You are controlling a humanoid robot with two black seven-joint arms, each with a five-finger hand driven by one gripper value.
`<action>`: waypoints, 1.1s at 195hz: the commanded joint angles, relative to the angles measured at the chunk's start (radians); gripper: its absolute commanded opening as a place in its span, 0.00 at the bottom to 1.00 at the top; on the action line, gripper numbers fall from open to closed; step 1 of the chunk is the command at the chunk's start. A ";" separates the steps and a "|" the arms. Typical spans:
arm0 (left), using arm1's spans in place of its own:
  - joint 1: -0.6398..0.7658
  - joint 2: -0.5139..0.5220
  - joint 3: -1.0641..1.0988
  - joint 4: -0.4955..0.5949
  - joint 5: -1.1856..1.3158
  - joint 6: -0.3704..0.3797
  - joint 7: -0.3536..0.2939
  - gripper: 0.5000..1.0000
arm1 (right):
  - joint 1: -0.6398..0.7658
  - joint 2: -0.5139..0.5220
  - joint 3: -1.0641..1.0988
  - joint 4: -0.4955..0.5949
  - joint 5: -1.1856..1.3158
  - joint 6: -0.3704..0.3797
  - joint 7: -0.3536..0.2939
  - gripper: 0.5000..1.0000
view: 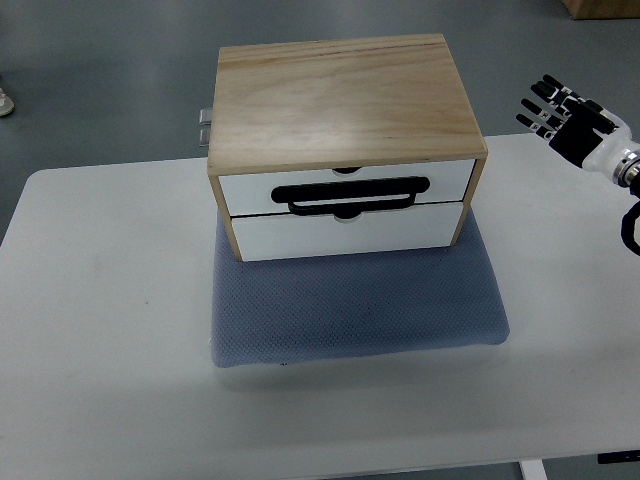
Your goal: Open wood drawer with right hand
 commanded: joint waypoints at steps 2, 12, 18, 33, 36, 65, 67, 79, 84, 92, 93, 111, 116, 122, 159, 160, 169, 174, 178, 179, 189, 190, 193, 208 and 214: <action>0.000 0.000 0.012 -0.002 0.005 0.001 0.000 1.00 | 0.001 0.000 0.000 -0.001 -0.001 0.002 0.000 0.91; 0.000 0.000 0.013 -0.002 0.006 0.004 0.000 1.00 | 0.001 0.001 0.000 -0.001 -0.001 0.003 0.000 0.91; 0.000 0.000 0.013 -0.002 0.006 0.004 -0.002 1.00 | 0.001 0.000 0.000 -0.001 -0.001 0.003 0.000 0.91; 0.000 0.000 0.002 -0.004 0.006 0.004 -0.002 1.00 | 0.001 0.000 0.000 -0.001 -0.001 0.000 0.000 0.91; 0.000 0.000 0.001 -0.004 0.005 0.001 0.000 1.00 | 0.001 0.000 0.000 -0.001 -0.001 -0.001 -0.002 0.91; 0.000 0.000 0.001 0.010 -0.002 0.004 0.000 1.00 | 0.004 -0.002 0.000 -0.001 -0.003 -0.013 0.000 0.91; 0.000 0.000 0.001 0.012 -0.003 0.004 0.000 1.00 | 0.004 -0.002 0.000 -0.001 -0.003 -0.015 0.000 0.91; -0.001 0.000 0.002 0.015 -0.003 0.004 0.000 1.00 | 0.006 -0.002 -0.005 -0.001 -0.003 -0.027 -0.002 0.91; -0.001 0.000 0.002 0.015 -0.003 0.004 0.000 1.00 | 0.006 -0.002 -0.006 -0.001 -0.003 -0.033 -0.002 0.91; -0.001 0.000 0.002 0.013 -0.003 0.004 0.000 1.00 | 0.006 -0.002 -0.009 -0.001 -0.003 -0.035 -0.002 0.91; -0.001 0.000 0.002 0.013 -0.003 0.004 0.000 1.00 | 0.007 -0.002 -0.009 -0.001 -0.003 -0.036 -0.002 0.91; -0.003 0.000 -0.001 0.010 -0.003 0.004 0.000 1.00 | 0.007 -0.002 -0.014 -0.001 -0.004 -0.033 -0.002 0.91; -0.003 0.000 -0.001 0.009 -0.002 0.004 0.000 1.00 | 0.007 -0.003 -0.015 -0.001 -0.004 -0.032 0.000 0.91; -0.003 0.000 -0.001 0.007 -0.002 0.004 0.000 1.00 | 0.007 -0.003 -0.015 -0.001 -0.004 -0.029 0.000 0.91; -0.003 0.000 0.001 0.012 -0.003 0.004 0.000 1.00 | 0.009 -0.009 -0.015 -0.001 -0.021 -0.021 0.003 0.90; -0.002 0.000 0.001 0.012 -0.003 0.004 0.000 1.00 | 0.009 -0.011 -0.015 -0.001 -0.024 -0.020 0.003 0.90; -0.001 0.000 0.001 0.012 -0.003 0.004 0.000 1.00 | 0.009 -0.011 -0.012 -0.001 -0.032 -0.020 0.003 0.90; -0.003 0.000 0.001 0.012 -0.003 0.004 0.000 1.00 | 0.009 -0.013 -0.012 -0.001 -0.033 -0.018 0.003 0.90; -0.003 0.000 0.001 0.012 -0.003 0.004 0.000 1.00 | 0.009 -0.013 -0.012 -0.001 -0.035 -0.018 0.003 0.90; -0.003 0.000 0.001 0.012 -0.003 0.004 0.000 1.00 | 0.009 -0.014 -0.012 -0.001 -0.036 -0.017 0.003 0.90; -0.003 0.000 0.001 0.012 -0.003 0.004 0.000 1.00 | 0.009 -0.016 -0.012 -0.001 -0.038 -0.012 0.003 0.90; -0.003 0.000 0.001 0.012 -0.003 0.004 0.000 1.00 | 0.009 -0.016 -0.012 -0.001 -0.039 -0.010 0.003 0.90; -0.003 0.000 0.001 0.012 -0.003 0.004 0.000 1.00 | 0.009 -0.017 -0.012 -0.001 -0.039 -0.007 0.002 0.90; -0.002 0.000 0.001 0.012 -0.003 0.004 0.000 1.00 | 0.010 -0.023 -0.017 -0.001 -0.056 0.002 0.002 0.90; -0.002 0.000 0.001 0.012 -0.003 0.004 0.000 1.00 | 0.012 -0.026 -0.017 -0.002 -0.075 0.002 0.003 0.90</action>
